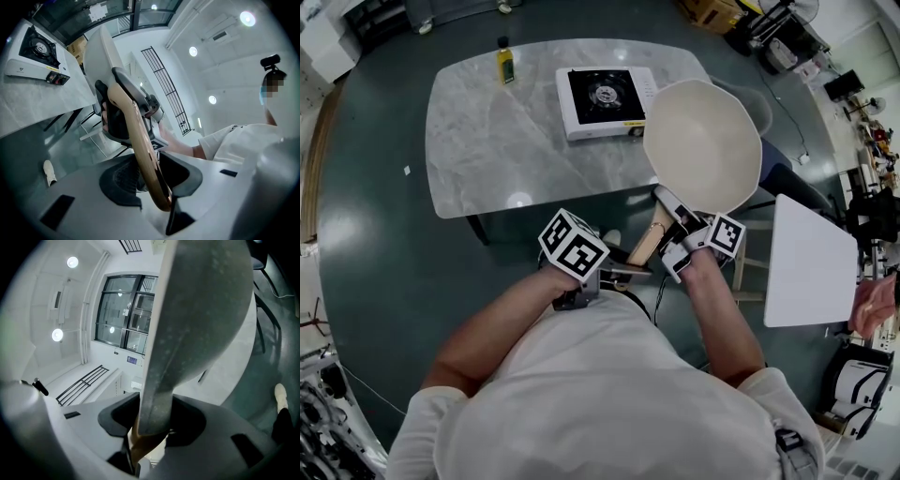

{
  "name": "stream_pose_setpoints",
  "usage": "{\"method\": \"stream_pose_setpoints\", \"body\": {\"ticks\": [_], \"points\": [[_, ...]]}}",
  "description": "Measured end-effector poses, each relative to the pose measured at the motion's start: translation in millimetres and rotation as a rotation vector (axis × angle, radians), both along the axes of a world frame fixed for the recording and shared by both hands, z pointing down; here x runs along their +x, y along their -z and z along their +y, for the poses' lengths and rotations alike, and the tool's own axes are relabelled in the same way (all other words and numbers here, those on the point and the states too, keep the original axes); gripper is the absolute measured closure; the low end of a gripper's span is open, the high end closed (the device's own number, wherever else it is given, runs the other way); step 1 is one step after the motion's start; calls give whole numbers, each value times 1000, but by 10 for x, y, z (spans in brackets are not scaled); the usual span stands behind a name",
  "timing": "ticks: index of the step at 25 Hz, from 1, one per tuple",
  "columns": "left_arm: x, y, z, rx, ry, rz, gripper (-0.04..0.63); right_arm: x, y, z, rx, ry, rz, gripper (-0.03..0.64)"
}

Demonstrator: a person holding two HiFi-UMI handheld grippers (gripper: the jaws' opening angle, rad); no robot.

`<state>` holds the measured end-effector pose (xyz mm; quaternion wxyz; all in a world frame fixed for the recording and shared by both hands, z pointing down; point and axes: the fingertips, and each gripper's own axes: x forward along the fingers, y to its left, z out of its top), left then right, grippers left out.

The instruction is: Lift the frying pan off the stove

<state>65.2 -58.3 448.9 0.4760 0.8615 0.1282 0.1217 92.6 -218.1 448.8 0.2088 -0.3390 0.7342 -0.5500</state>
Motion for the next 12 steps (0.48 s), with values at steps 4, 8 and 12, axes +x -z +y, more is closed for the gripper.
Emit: {"method": "stream_pose_setpoints", "body": {"ticks": [4,8,12], "points": [[-37,-1,10,1,0,0,460,-35,-2,7,6,3,0,449],[-68,5,27,0,3,5,460,-78,-2,21,2,3,-5,449],[-103,8,15,1,8,3,460,-105,4,16,4,5,-9,449]]}}
